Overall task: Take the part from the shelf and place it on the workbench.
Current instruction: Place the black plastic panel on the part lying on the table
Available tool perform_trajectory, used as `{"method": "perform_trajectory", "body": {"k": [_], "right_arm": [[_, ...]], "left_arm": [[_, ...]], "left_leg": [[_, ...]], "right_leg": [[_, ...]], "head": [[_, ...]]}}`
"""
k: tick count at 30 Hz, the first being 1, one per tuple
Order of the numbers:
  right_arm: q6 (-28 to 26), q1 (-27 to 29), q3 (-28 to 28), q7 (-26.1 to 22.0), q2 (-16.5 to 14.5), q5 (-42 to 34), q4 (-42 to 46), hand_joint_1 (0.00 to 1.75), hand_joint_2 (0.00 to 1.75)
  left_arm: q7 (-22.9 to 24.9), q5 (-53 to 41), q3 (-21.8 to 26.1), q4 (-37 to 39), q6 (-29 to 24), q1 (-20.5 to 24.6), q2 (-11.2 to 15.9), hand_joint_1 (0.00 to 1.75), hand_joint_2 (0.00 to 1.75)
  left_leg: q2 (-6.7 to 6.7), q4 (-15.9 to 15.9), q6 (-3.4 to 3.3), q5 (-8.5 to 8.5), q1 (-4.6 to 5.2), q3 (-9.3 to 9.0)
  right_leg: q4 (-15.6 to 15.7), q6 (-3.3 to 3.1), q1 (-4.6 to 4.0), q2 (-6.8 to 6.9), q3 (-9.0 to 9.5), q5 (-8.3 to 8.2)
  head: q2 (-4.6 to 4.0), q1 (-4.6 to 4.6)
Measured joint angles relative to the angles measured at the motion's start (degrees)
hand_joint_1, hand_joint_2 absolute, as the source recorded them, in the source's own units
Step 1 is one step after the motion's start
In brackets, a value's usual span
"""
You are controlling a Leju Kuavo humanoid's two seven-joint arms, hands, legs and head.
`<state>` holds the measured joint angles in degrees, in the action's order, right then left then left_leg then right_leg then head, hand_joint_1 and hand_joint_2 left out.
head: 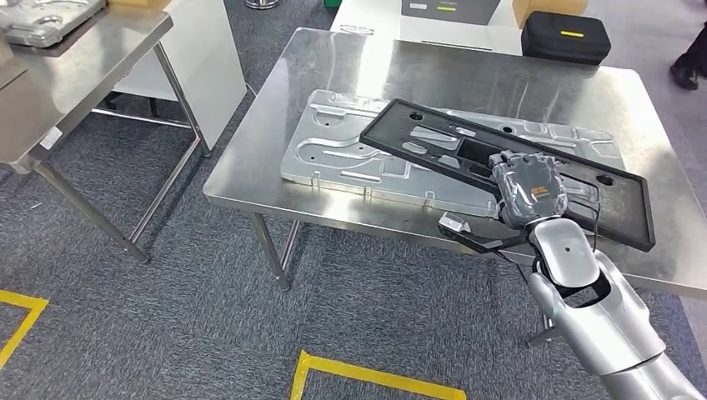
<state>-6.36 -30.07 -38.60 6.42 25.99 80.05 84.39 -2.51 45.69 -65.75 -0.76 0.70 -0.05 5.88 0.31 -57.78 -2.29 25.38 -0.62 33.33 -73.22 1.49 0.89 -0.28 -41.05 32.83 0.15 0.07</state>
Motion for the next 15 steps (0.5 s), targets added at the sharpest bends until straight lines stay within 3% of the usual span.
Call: {"method": "perform_trajectory", "body": {"k": [1, 2, 4, 6, 9, 11, 13, 15], "right_arm": [[0.0, 0.2, 0.0, 0.0, 0.1, 0.0, 0.0, 1.75, 1.75], [0.1, 0.4, 0.0, 0.0, 0.1, -0.1, 0.0, 1.75, 1.75], [0.1, 0.5, 0.0, 0.0, 0.2, -0.2, 0.0, 1.75, 1.75], [0.2, 0.5, 0.0, 0.0, 0.2, -0.2, 0.0, 1.75, 1.75], [0.2, 0.7, 0.0, 0.0, 0.2, -0.2, 0.0, 1.75, 1.75], [0.2, 0.7, 0.0, 0.0, 0.2, -0.2, 0.0, 1.75, 1.75], [0.2, 0.7, 0.0, 0.0, 0.1, -0.3, 0.0, 1.75, 1.75], [0.3, 0.7, 0.0, -0.1, 0.0, -0.4, 0.0, 1.75, 1.75]], "left_arm": [[0.0, 0.0, 0.0, 0.0, 0.0, 0.0, 0.0, 0.0, 1.75], [-0.1, 0.1, 0.0, 0.0, 0.0, 0.0, 0.0, 0.0, 1.75], [-0.1, 0.3, 0.0, 0.0, 0.0, 0.0, 0.0, 0.0, 1.75], [-0.2, 0.4, 0.0, 0.0, 0.0, 0.0, 0.0, 0.0, 1.75], [-0.3, 0.5, 0.0, 0.0, 0.0, 0.0, 0.0, 0.0, 1.75], [-0.3, 0.5, 0.0, 0.0, 0.1, 0.0, 0.0, 0.0, 1.75], [-0.4, 0.6, 0.0, 0.0, 0.1, 0.1, 0.0, 0.0, 1.75], [-0.4, 0.6, 0.0, 0.0, 0.1, 0.1, 0.0, 0.0, 1.75]], "left_leg": [[0.0, -0.1, 0.02, 0.04, -0.01, 0.01], [0.0, -0.2, 0.08, 0.12, -0.04, 0.0], [0.0, -0.6, 0.37, 0.42, -0.1, -0.05], [-0.03, -1.0, 0.89, 0.73, 0.09, 0.08], [-0.04, -0.9, 1.76, 0.8, 0.3, 0.16], [-0.06, -2.1, 2.3, 1.76, 0.16, 0.61], [-0.09, -7.3, 2.66, 4.84, 0.01, 2.98], [-0.1, -15.0, 2.79, 8.1, 0.0, 6.72]], "right_leg": [[-1.5, 0.16, 0.13, 0.02, -0.76, 0.05], [-0.9, 0.27, 0.28, 0.07, -0.48, -0.99], [5.5, 0.39, 0.61, 0.3, 2.66, -4.76], [11.6, 0.12, 0.48, 0.45, 5.6, -6.76], [13.1, -0.78, 0.27, 0.27, 6.05, -6.75], [13.4, -1.55, 0.4, 0.26, 6.14, -6.93], [13.6, -2.28, 0.39, 0.32, 6.22, -7.03], [13.5, -2.59, 0.16, 0.34, 6.19, -6.98]], "head": [[0.0, 0.01], [0.0, 0.0], [0.0, 0.0], [0.0, 0.02], [0.0, 0.05], [0.0, 0.06], [0.0, 0.07], [0.0, 0.07]]}}
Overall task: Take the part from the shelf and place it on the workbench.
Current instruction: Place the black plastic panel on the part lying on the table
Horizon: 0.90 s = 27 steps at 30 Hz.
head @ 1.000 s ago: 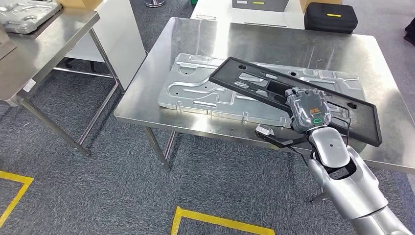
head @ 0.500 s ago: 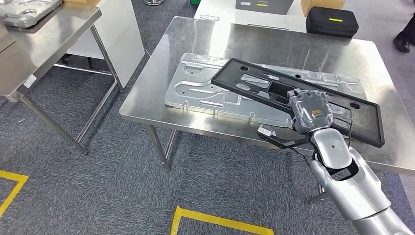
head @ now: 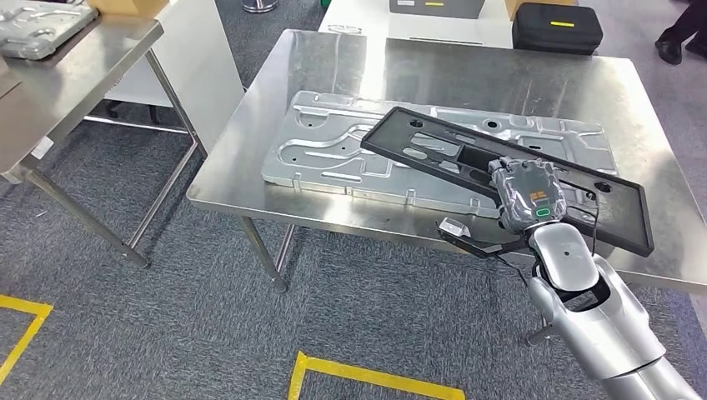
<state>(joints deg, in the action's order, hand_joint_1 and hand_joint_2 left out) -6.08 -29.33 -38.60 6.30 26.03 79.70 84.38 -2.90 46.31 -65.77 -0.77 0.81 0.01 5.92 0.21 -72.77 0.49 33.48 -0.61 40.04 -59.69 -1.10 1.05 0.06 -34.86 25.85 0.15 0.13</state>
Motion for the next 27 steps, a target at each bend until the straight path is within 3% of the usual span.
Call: {"method": "perform_trajectory", "body": {"k": [2, 3, 4, 6, 7, 11, 13, 15, 16, 17, 18, 21, 23, 27], "right_arm": [[0.1, 0.0, 0.0, -0.2, -0.1, -0.1, 0.0, 1.75, 1.75], [0.1, 0.0, 0.0, -0.3, -0.1, -0.2, 0.0, 1.75, 1.75], [0.2, 0.0, 0.0, -0.4, -0.2, -0.4, 0.0, 1.75, 1.75], [0.3, -0.1, -0.1, -0.6, -0.3, -0.6, 0.0, 1.75, 1.75], [0.3, -0.2, -0.3, -0.8, -0.4, -0.7, 0.0, 1.75, 1.75], [0.4, -0.4, -1.3, -1.2, -0.5, -1.0, 0.0, 1.75, 1.75], [0.4, -0.7, -1.8, -1.2, -0.5, -1.0, 0.0, 1.75, 1.75], [0.5, -0.8, -2.3, -1.3, -0.5, -1.1, 0.0, 1.75, 1.75], [0.6, -0.8, -2.5, -1.3, -0.5, -1.1, 0.0, 1.75, 1.75], [0.6, -0.8, -2.8, -1.3, -0.5, -1.1, 0.0, 1.75, 1.75], [0.6, -0.8, -3.0, -1.3, -0.5, -1.1, 0.0, 1.75, 1.75], [0.7, -1.0, -3.4, -1.4, -0.5, -1.1, 0.0, 1.75, 1.75], [0.7, -1.1, -3.6, -1.4, -0.5, -1.1, 0.0, 1.75, 1.75], [0.7, -1.3, -3.8, -1.4, -0.5, -1.2, 0.0, 1.75, 1.75]], "left_arm": [[0.0, 0.1, 0.0, 0.0, 0.0, 0.0, 0.0, 0.0, 1.75], [0.0, 0.2, 0.0, 0.0, 0.1, 0.0, 0.0, 0.0, 1.75], [0.0, 0.3, 0.0, 0.0, 0.1, 0.0, 0.0, 0.0, 1.75], [0.0, 0.4, 0.0, 0.0, 0.1, 0.0, 0.2, 0.0, 1.75], [0.0, 0.5, 0.0, 0.0, 0.1, 0.1, 0.3, 0.0, 1.75], [-0.1, 0.7, -0.1, 0.0, 0.1, 0.1, 0.4, 0.0, 1.75], [-0.1, 0.8, -0.1, 0.0, 0.2, 0.1, 0.4, 0.0, 1.75], [-0.1, 0.8, -0.2, 0.0, 0.2, 0.1, 0.4, 0.0, 1.75], [-0.1, 0.8, -0.2, 0.0, 0.3, 0.1, 0.4, 0.0, 1.75], [-0.1, 0.8, -0.2, 0.0, 0.3, 0.1, 0.4, 0.0, 1.75], [-0.1, 0.8, -0.3, 0.0, 0.3, 0.2, 0.4, 0.0, 1.75], [-0.1, 0.8, -0.4, 0.0, 0.3, 0.1, 0.3, 0.0, 1.75], [-0.1, 0.8, -0.5, 0.0, 0.3, 0.2, 0.3, 0.0, 1.75], [-0.1, 0.9, -0.5, 0.0, 0.3, 0.2, 0.3, 0.0, 1.75]], "left_leg": [[0.0, -2.6, -0.12, -0.24, 0.0, 1.49], [-0.01, -0.5, -0.32, -1.96, 0.01, 0.56], [-0.04, 3.4, -0.63, -4.18, 0.04, -1.23], [-0.14, 10.8, -1.25, -6.91, 0.29, -4.68], [-0.18, 12.7, -1.44, -7.3, 0.44, -5.54], [-0.14, 14.1, -2.18, -7.67, 0.39, -6.06], [-0.05, 14.7, -2.75, -8.01, 0.13, -6.34], [-0.03, 14.7, -3.01, -7.97, 0.14, -6.35], [-0.04, 14.6, -3.03, -7.91, 0.14, -6.37], [-0.06, 14.6, -3.02, -7.83, 0.14, -6.42], [-0.08, 14.5, -2.96, -7.71, 0.14, -6.53], [-0.13, 14.3, -2.48, -7.19, 0.24, -7.03], [-0.14, 14.3, -1.98, -7.03, 0.42, -7.01], [-0.12, 12.9, -0.82, -5.81, 0.46, -6.51]], "right_leg": [[-0.1, -0.08, -0.21, -0.05, 0.04, 0.06], [-0.1, -0.09, -0.29, -0.1, 0.09, 0.11], [-0.2, -0.07, -0.35, -0.15, 0.16, 0.17], [-0.4, 0.19, -0.55, -0.22, 0.16, 0.34], [-0.4, 0.42, -0.58, -0.23, 0.1, 0.38], [-0.8, 1.59, -0.38, -0.19, -0.1, 0.79], [-4.8, 2.03, -0.29, -0.17, -1.83, 3.26], [-12.0, 2.37, -0.19, -0.14, -5.33, 6.76], [-14.9, 2.51, -0.13, -0.13, -6.81, 7.62], [-16.0, 2.6, -0.08, -0.11, -7.48, 7.38], [-14.7, 2.6, -0.02, -0.09, -6.94, 5.97], [-3.4, 2.15, -0.04, 0.1, -1.57, 0.45], [-0.2, 1.72, -0.33, 0.11, -0.15, -0.1], [0.4, 0.68, -0.05, -0.1, 0.21, -0.15]], "head": [[0.0, 0.0], [0.0, 0.01], [0.0, 0.01], [0.0, -0.01], [0.0, -0.01], [0.0, -0.02], [0.0, -0.07], [0.0, -0.09], [0.0, -0.1], [0.0, -0.1], [0.0, -0.1], [0.0, -0.09], [0.0, -0.08], [0.0, -0.04]]}}
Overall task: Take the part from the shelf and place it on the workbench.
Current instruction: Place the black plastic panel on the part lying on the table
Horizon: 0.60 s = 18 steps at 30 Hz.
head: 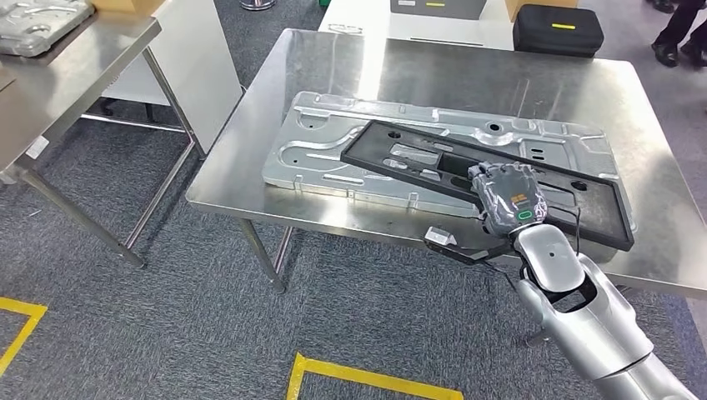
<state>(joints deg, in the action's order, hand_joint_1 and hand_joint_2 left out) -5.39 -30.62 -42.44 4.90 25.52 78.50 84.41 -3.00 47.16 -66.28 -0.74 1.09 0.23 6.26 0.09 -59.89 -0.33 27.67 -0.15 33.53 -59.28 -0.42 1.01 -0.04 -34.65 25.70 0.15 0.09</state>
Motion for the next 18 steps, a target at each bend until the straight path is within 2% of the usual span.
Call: {"method": "perform_trajectory", "body": {"k": [1, 3, 4, 5, 6, 7, 8, 9, 10, 12, 15, 16, 18], "right_arm": [[0.0, -0.1, -0.1, 0.0, 0.0, 0.0, 0.0, 1.75, 1.75], [0.1, -0.3, -0.2, -0.1, 0.0, -0.1, 0.0, 1.75, 1.75], [0.2, -0.3, -0.4, -0.2, 0.0, -0.2, 0.0, 1.75, 1.75], [0.2, -0.3, -0.6, -0.2, -0.1, -0.3, 0.0, 1.75, 1.75], [0.3, -0.3, -0.7, -0.3, -0.1, -0.4, 0.0, 1.75, 1.75], [0.3, -0.3, -0.8, -0.3, -0.1, -0.4, 0.0, 1.75, 1.75], [0.3, -0.4, -0.9, -0.3, -0.1, -0.5, 0.0, 1.75, 1.75], [0.3, -0.5, -0.9, -0.3, -0.1, -0.5, 0.0, 1.75, 1.75], [0.4, -0.6, -1.0, -0.3, -0.1, -0.6, 0.0, 1.75, 1.75], [0.5, -0.9, -1.1, -0.3, -0.1, -0.6, 0.0, 1.75, 1.75], [0.6, -1.2, -1.2, -0.4, -0.1, -0.8, 0.0, 1.75, 1.75], [0.6, -1.3, -1.2, -0.4, -0.1, -0.9, 0.0, 1.75, 1.75], [0.8, -1.4, -1.3, -0.5, -0.1, -1.0, 0.0, 1.75, 1.75]], "left_arm": [[0.0, 0.0, 0.0, 0.0, 0.0, 0.0, 0.0, 0.0, 1.75], [0.0, 0.1, 0.0, 0.0, 0.0, 0.0, 0.0, 0.0, 1.75], [0.0, 0.1, 0.0, 0.0, 0.0, 0.0, 0.0, 0.0, 1.75], [0.0, 0.1, 0.0, 0.0, 0.0, 0.0, 0.0, 0.0, 1.75], [0.0, 0.1, 0.0, 0.0, 0.0, -0.1, 0.0, 0.0, 1.75], [0.0, 0.1, 0.0, 0.0, 0.0, -0.1, 0.0, 0.0, 1.75], [0.0, 0.1, 0.0, 0.0, 0.0, -0.1, 0.0, 0.0, 1.75], [0.0, 0.1, -0.1, 0.0, 0.0, -0.1, 0.1, 0.0, 1.75], [-0.1, 0.1, -0.1, 0.0, 0.0, -0.1, 0.1, 0.0, 1.75], [-0.1, 0.1, -0.2, 0.0, 0.0, 0.0, 0.1, 0.0, 1.75], [-0.2, 0.1, -0.5, 0.0, 0.0, 0.0, 0.1, 0.0, 1.75], [-0.3, 0.1, -0.5, 0.0, 0.0, 0.0, 0.1, 0.0, 1.75], [-0.4, 0.1, -0.7, 0.0, 0.0, -0.1, 0.1, 0.0, 1.75]], "left_leg": [[-0.02, -2.4, 0.29, 1.34, -0.04, 1.1], [-0.03, -9.6, 0.63, 4.7, -0.13, 4.72], [-0.03, -13.0, 0.71, 5.77, -0.15, 6.63], [-0.03, -14.9, 0.73, 5.8, -0.16, 7.81], [-0.03, -14.5, 0.67, 4.66, -0.16, 7.93], [-0.03, -11.9, 0.54, 2.6, -0.16, 6.94], [-0.04, -7.9, 0.34, 0.28, -0.16, 5.18], [-0.07, -3.9, 0.12, -1.34, -0.06, 3.28], [-0.1, -1.0, -0.11, -2.28, 0.02, 1.9], [-0.15, 1.1, -0.55, -2.21, 0.22, 0.88], [-0.13, 1.7, -1.46, -2.34, 0.0, 0.48], [-0.11, 1.9, -1.77, -2.38, -0.12, 0.31], [-0.1, 2.0, -2.21, -2.22, -0.13, 0.14]], "right_leg": [[0.2, -0.32, 0.14, 0.01, 0.18, -0.03], [0.2, -0.74, 0.05, 0.05, 0.34, 0.1], [0.2, -0.83, -0.02, 0.04, 0.4, 0.18], [0.2, -0.89, -0.08, 0.01, 0.49, 0.26], [0.2, -0.9, -0.13, -0.04, 0.64, 0.36], [0.2, -0.86, -0.16, -0.09, 0.87, 0.51], [0.2, -0.76, -0.18, -0.13, 1.12, 0.68], [0.1, -0.56, -0.3, -0.17, 1.33, 0.9], [0.0, -0.32, -0.4, -0.21, 1.45, 1.07], [0.1, 0.2, -0.58, -0.25, 1.52, 1.27], [-0.9, 1.2, -0.43, -0.2, 1.31, 2.06], [-2.7, 1.53, -0.35, -0.17, 0.46, 3.11], [-9.4, 1.99, -0.23, -0.11, -3.04, 6.24]], "head": [[0.0, 0.02], [0.0, 0.05], [0.0, 0.04], [0.0, 0.04], [0.0, 0.04], [0.0, 0.04], [0.0, 0.04], [0.0, 0.04], [0.0, 0.03], [0.0, 0.01], [0.0, -0.01], [0.0, -0.03], [0.0, -0.05]]}}
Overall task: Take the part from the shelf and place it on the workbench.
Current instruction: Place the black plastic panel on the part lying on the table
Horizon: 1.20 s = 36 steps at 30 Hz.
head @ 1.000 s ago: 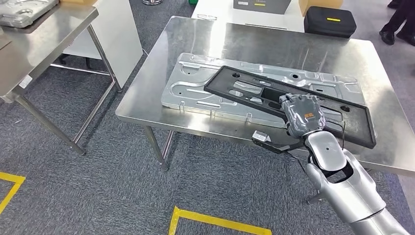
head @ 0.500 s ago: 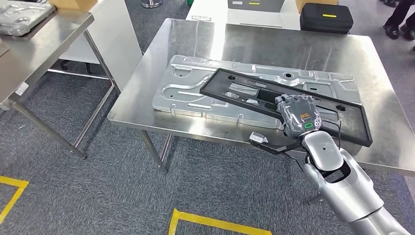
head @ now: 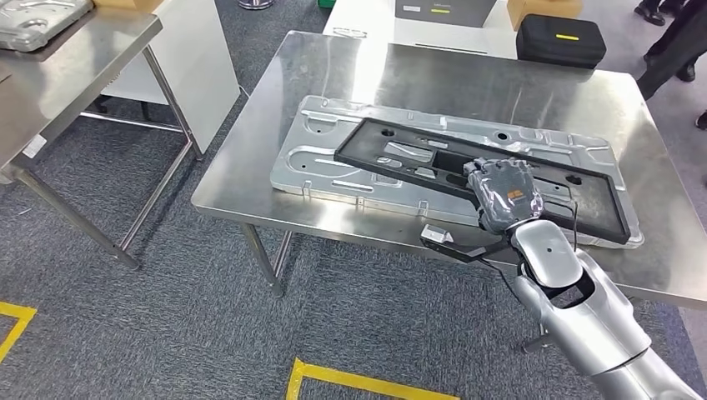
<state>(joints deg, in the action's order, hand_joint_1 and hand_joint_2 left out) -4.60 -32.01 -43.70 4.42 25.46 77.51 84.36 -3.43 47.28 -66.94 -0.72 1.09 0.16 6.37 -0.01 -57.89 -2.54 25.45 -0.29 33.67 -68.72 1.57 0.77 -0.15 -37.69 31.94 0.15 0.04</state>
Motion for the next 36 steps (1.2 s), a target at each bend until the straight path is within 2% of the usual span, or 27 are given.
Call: {"method": "perform_trajectory", "body": {"k": [1, 2, 3, 4, 5, 6, 7, 9, 12, 13, 14, 16, 17, 18, 19, 21, 22, 23, 24, 27, 28, 29, 32, 33, 34, 35, 36], "right_arm": [[0.1, 0.0, -0.1, 0.0, 0.0, -0.1, 0.0, 1.75, 1.75], [0.3, 0.1, -0.1, -0.1, 0.0, -0.2, 0.0, 1.75, 1.75], [0.4, 0.1, -0.2, -0.1, 0.0, -0.3, -0.1, 1.75, 1.75], [0.5, 0.1, -0.3, -0.2, 0.0, -0.4, -0.1, 1.75, 1.75], [0.5, 0.1, -0.3, -0.2, 0.0, -0.5, -0.1, 1.75, 1.75], [0.5, 0.0, -0.3, -0.2, 0.0, -0.6, -0.1, 1.75, 1.75], [0.5, -0.1, -0.3, -0.2, 0.0, -0.6, -0.2, 1.75, 1.75], [0.5, -0.2, -0.3, -0.2, 0.1, -0.6, -0.2, 1.75, 1.75], [0.6, -0.1, -0.4, -0.2, 0.1, -0.7, -0.2, 1.75, 1.75], [0.6, -0.2, -0.4, -0.2, 0.1, -0.7, -0.2, 1.75, 1.75], [0.6, -0.2, -0.4, -0.2, 0.1, -0.7, -0.2, 1.75, 1.75], [0.6, -0.2, -0.5, -0.2, 0.1, -0.7, -0.2, 1.75, 1.75], [0.6, -0.2, -0.6, -0.2, 0.1, -0.7, -0.2, 1.75, 1.75], [0.6, -0.1, -0.7, -0.2, 0.1, -0.7, -0.2, 1.75, 1.75], [0.6, -0.1, -0.8, -0.2, 0.1, -0.7, -0.3, 1.75, 1.75], [0.6, -0.1, -0.9, -0.2, 0.1, -0.7, -0.4, 1.75, 1.75], [0.6, -0.1, -0.9, -0.2, 0.1, -0.8, -0.5, 1.75, 1.75], [0.6, -0.2, -0.9, -0.2, 0.1, -0.8, -0.5, 1.75, 1.75], [0.6, -0.2, -0.9, -0.2, 0.1, -0.8, -0.5, 1.75, 1.75], [0.6, -0.1, -1.0, -0.3, 0.1, -0.9, -0.5, 1.75, 1.75], [0.6, -0.1, -1.0, -0.3, 0.1, -0.9, -0.5, 1.75, 1.75], [0.6, -0.2, -1.0, -0.3, 0.1, -0.9, -0.5, 1.75, 1.75], [0.6, -0.1, -1.0, -0.3, 0.1, -0.9, -0.6, 1.75, 1.75], [0.6, 0.1, -1.0, -0.3, 0.1, -0.9, -0.6, 1.75, 1.75], [0.6, 0.2, -1.1, -0.3, 0.1, -0.9, -0.7, 1.75, 1.75], [0.6, 0.3, -1.1, -0.3, 0.1, -1.0, -0.7, 1.75, 1.75], [0.6, 0.3, -1.1, -0.3, 0.1, -1.0, -0.8, 1.75, 1.75]], "left_arm": [[-0.1, 0.0, 0.0, 0.0, 0.0, 0.0, 0.0, 0.0, 1.75], [-0.1, 0.0, -0.1, 0.0, 0.0, 0.0, 0.0, 0.0, 1.75], [-0.1, 0.0, -0.1, 0.0, 0.0, 0.0, 0.0, 0.0, 1.75], [-0.1, 0.1, -0.1, 0.0, 0.1, 0.0, 0.0, 0.0, 1.75], [-0.1, 0.1, -0.1, 0.0, 0.1, 0.0, 0.0, 0.0, 1.75], [-0.1, 0.2, -0.2, 0.0, 0.1, -0.1, 0.0, 0.0, 1.75], [-0.1, 0.2, -0.2, 0.0, 0.2, -0.1, 0.0, 0.0, 1.75], [-0.2, 0.3, -0.2, 0.0, 0.2, -0.1, 0.0, 0.0, 1.75], [-0.3, 0.5, -0.2, 0.0, 0.3, 0.0, 0.1, 0.0, 1.75], [-0.3, 0.6, -0.2, 0.0, 0.3, 0.0, 0.2, 0.0, 1.75], [-0.3, 0.6, -0.2, 0.0, 0.3, 0.0, 0.2, 0.0, 1.75], [-0.3, 0.6, -0.2, 0.0, 0.3, 0.0, 0.3, 0.0, 1.75], [-0.3, 0.6, -0.2, 0.0, 0.3, 0.0, 0.3, 0.0, 1.75], [-0.3, 0.6, -0.2, 0.0, 0.3, -0.1, 0.3, 0.0, 1.75], [-0.3, 0.6, -0.2, 0.0, 0.3, -0.1, 0.3, 0.0, 1.75], [-0.3, 0.7, -0.2, 0.0, 0.3, -0.2, 0.3, 0.0, 1.75], [-0.3, 0.7, -0.2, 0.0, 0.3, -0.3, 0.4, 0.0, 1.75], [-0.3, 0.7, -0.2, 0.0, 0.3, -0.3, 0.4, 0.0, 1.75], [-0.3, 0.8, -0.2, 0.0, 0.3, -0.3, 0.5, 0.0, 1.75], [-0.3, 0.8, -0.2, 0.0, 0.3, -0.2, 0.5, 0.0, 1.75], [-0.3, 0.8, -0.2, 0.0, 0.3, -0.2, 0.5, 0.0, 1.75], [-0.3, 0.8, -0.2, 0.0, 0.3, -0.2, 0.5, 0.0, 1.75], [-0.3, 0.8, -0.2, 0.0, 0.3, -0.2, 0.5, 0.0, 1.75], [-0.3, 0.8, -0.2, 0.0, 0.3, -0.2, 0.5, 0.0, 1.75], [-0.3, 0.8, -0.2, 0.0, 0.3, -0.2, 0.5, 0.0, 1.75], [-0.3, 0.8, -0.2, 0.0, 0.3, -0.2, 0.5, 0.0, 1.75], [-0.3, 0.8, -0.2, 0.0, 0.3, -0.3, 0.5, 0.0, 1.75]], "left_leg": [[0.0, -0.1, -0.1, 0.13, 0.02, -0.04], [-0.02, -0.1, -0.14, 0.3, 0.04, -0.14], [-0.04, -0.2, -0.12, 0.51, 0.05, -0.33], [-0.06, -0.3, -0.04, 0.77, 0.05, -0.65], [-0.07, -0.3, 0.08, 1.08, 0.06, -1.03], [-0.07, -0.3, 0.25, 1.4, 0.12, -1.38], [-0.08, -0.4, 0.47, 1.7, 0.21, -1.58], [-0.06, -0.3, 1.01, 2.08, 0.34, -1.74], [0.02, -0.7, 1.93, 2.82, 0.34, -1.97], [0.02, -2.4, 2.25, 3.63, 0.31, -1.27], [-0.01, -5.3, 2.52, 4.85, 0.21, 0.2], [-0.03, -13.1, 2.91, 7.44, 0.07, 4.78], [-0.03, -16.0, 3.03, 7.86, 0.03, 6.84], [-0.02, -17.1, 3.1, 7.24, 0.0, 8.09], [-0.02, -16.2, 3.09, 5.49, -0.02, 8.34], [-0.04, -9.2, 2.73, 0.16, 0.0, 6.31], [-0.05, -5.3, 2.42, -1.57, 0.09, 4.86], [-0.06, -2.6, 2.09, -2.37, 0.2, 3.7], [-0.08, -1.1, 1.73, -2.22, 0.29, 3.02], [-0.12, 0.1, 0.67, -1.31, 0.13, 1.33], [-0.13, 0.3, 0.33, -1.15, 0.04, 0.67], [-0.15, 0.5, 0.09, -0.99, -0.03, 0.11], [-0.23, 0.5, -0.17, 0.03, -0.04, -0.89], [-0.28, 0.5, -0.12, 0.5, -0.07, -1.39], [-0.33, 0.4, -0.02, 1.0, -0.11, -2.03], [-0.35, 0.4, 0.15, 1.56, -0.18, -2.77], [-0.35, 0.4, 0.4, 2.13, -0.23, -3.38]], "right_leg": [[-3.6, 0.17, 0.03, 0.0, -2.09, 1.2], [-5.9, 0.26, 0.04, 0.01, -3.62, 1.47], [-6.2, 0.27, 0.05, 0.02, -4.18, 0.59], [-4.1, 0.17, 0.04, 0.04, -3.54, -1.38], [-0.4, -0.04, 0.01, 0.1, -1.97, -3.87], [3.4, -0.37, -0.1, 0.2, -0.24, -5.68], [6.5, -0.73, -0.28, 0.28, 1.18, -6.74], [9.0, -1.42, -0.65, 0.34, 2.27, -6.61], [9.8, -2.37, -0.33, 0.17, 3.08, -6.35], [10.1, -2.73, -0.16, 0.15, 3.56, -6.24], [10.3, -3.06, -0.08, 0.15, 4.06, -6.04], [10.3, -3.5, -0.13, 0.15, 4.84, -5.41], [10.3, -3.55, -0.14, 0.12, 5.25, -5.05], [10.3, -3.54, -0.15, 0.05, 5.71, -4.66], [10.3, -3.49, -0.15, -0.01, 6.27, -4.22], [10.3, -3.24, -0.17, -0.1, 7.42, -3.23], [10.2, -2.99, -0.29, -0.18, 7.82, -2.64], [10.3, -2.68, -0.39, -0.22, 8.14, -2.14], [10.2, -2.34, -0.49, -0.26, 8.49, -1.91], [9.3, -1.42, -0.46, -0.25, 9.43, -1.63], [8.0, -1.18, -0.38, -0.21, 8.88, -1.13], [5.7, -0.93, -0.25, -0.18, 7.67, -0.33], [-4.0, -0.26, 0.11, -0.12, 0.85, 3.39], [-5.3, -0.11, 0.25, -0.11, -0.87, 3.75], [-4.5, 0.05, 0.39, -0.07, -1.5, 2.72], [-1.9, 0.13, 0.52, 0.0, -1.22, 0.45], [1.9, 0.16, 0.62, 0.14, -0.39, -2.73]], "head": [[0.0, 0.0], [0.0, 0.01], [0.0, 0.01], [0.0, 0.01], [0.0, 0.01], [0.0, 0.01], [0.0, 0.01], [0.0, 0.03], [0.0, 0.05], [0.0, 0.09], [0.0, 0.14], [0.0, 0.21], [0.0, 0.21], [0.0, 0.21], [0.0, 0.22], [0.0, 0.2], [0.0, 0.2], [0.0, 0.17], [0.0, 0.17], [0.0, 0.15], [0.0, 0.13], [0.0, 0.13], [0.0, 0.09], [0.0, 0.1], [0.0, 0.09], [0.0, 0.09], [0.0, 0.09]]}}
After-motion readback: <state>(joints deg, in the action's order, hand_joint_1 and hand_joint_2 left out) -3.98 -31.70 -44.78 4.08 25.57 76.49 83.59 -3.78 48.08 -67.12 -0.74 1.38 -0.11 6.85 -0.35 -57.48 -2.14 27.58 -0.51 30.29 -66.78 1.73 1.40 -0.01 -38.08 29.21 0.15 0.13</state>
